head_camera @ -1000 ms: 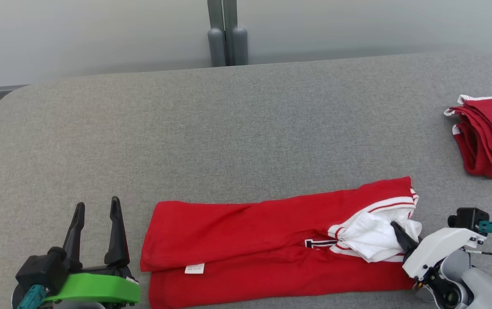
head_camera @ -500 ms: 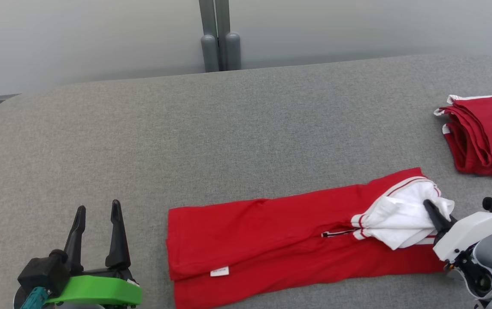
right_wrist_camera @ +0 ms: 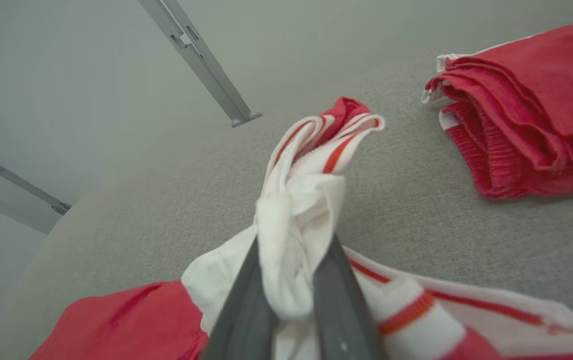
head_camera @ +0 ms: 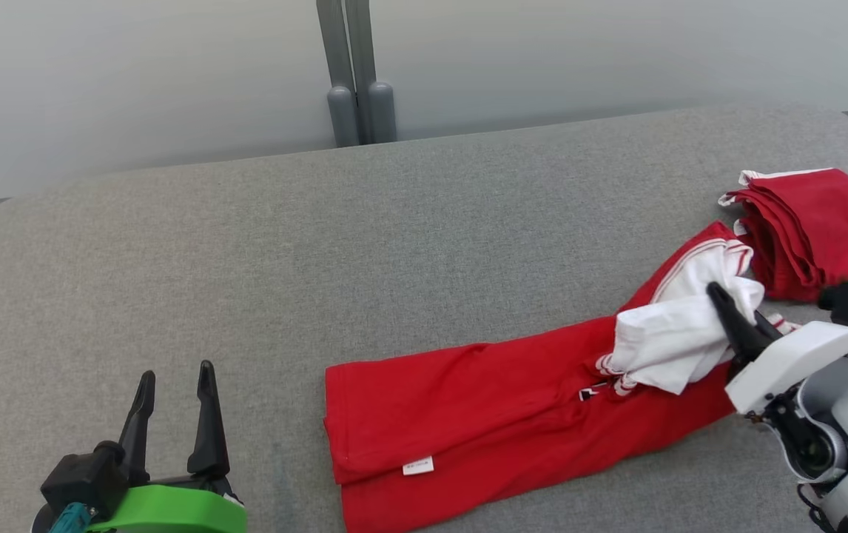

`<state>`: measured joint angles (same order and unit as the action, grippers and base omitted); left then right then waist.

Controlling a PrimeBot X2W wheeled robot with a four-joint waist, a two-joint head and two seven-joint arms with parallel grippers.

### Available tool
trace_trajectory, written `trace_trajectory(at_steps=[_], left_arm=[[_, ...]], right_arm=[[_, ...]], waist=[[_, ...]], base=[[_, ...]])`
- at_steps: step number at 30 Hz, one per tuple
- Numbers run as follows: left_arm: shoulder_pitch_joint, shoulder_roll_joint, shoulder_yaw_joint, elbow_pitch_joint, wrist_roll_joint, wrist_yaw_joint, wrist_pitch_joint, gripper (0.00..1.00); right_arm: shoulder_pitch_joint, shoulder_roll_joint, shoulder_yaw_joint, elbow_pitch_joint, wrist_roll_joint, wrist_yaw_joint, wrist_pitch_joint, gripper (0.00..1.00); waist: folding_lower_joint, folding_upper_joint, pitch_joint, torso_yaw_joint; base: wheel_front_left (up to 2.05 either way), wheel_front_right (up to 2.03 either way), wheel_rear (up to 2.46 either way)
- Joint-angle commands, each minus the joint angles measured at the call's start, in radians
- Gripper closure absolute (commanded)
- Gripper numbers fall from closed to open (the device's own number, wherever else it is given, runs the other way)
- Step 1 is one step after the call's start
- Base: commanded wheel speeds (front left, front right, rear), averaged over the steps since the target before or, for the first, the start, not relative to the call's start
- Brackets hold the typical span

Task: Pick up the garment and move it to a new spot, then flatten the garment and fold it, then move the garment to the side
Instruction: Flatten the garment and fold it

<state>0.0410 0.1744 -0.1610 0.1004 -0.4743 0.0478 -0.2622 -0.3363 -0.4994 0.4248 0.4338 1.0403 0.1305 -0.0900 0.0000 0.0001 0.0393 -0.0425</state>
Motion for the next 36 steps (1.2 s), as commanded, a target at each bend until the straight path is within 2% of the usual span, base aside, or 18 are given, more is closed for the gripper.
trace_trajectory(at_steps=[1,6,10,15,21,28,36], left_arm=[[0.011,0.007,0.005,0.003,0.008,0.0,0.0,0.0],[0.019,0.011,0.003,0.011,-0.002,0.002,0.004,0.0],[0.028,0.009,0.004,0.006,-0.005,0.009,0.008,0.0],[0.028,0.01,-0.003,0.007,-0.01,0.009,0.011,0.0],[0.014,0.01,-0.017,0.008,-0.007,0.006,0.021,0.0],[-0.008,0.019,-0.032,0.013,0.0,-0.002,0.031,0.0],[-0.023,0.021,-0.042,0.016,0.0,-0.001,0.035,0.0]], right_arm=[[-0.011,0.015,0.016,-0.036,-0.02,0.001,0.005,1.0],[0.02,0.056,0.037,-0.127,-0.073,0.001,0.045,1.0],[0.048,0.119,0.033,-0.177,-0.115,0.001,0.081,1.0],[0.073,0.23,0.044,-0.2,-0.161,0.001,0.13,1.0],[0.068,0.324,0.063,-0.158,-0.192,0.001,0.166,1.0],[0.058,0.374,0.062,-0.045,-0.183,0.001,0.14,1.0],[0.017,0.41,0.096,0.066,-0.157,0.001,0.095,1.0]], waist=[[0.0,-0.0001,-0.014,0.005],[0.0,-0.0001,-0.037,0.033],[0.0,-0.0001,-0.042,0.07],[0.0,-0.0001,-0.045,0.129],[0.0,-0.0001,-0.045,0.212],[0.0,-0.0001,-0.044,0.3],[0.0,-0.0001,-0.04,0.329]], base=[[0.0,0.0,0.0],[0.0,0.0,0.0],[0.0,0.0,0.0],[0.0,0.0,0.0],[0.0,0.0,0.0],[0.0,0.0,0.0],[0.0,0.0,0.0]])
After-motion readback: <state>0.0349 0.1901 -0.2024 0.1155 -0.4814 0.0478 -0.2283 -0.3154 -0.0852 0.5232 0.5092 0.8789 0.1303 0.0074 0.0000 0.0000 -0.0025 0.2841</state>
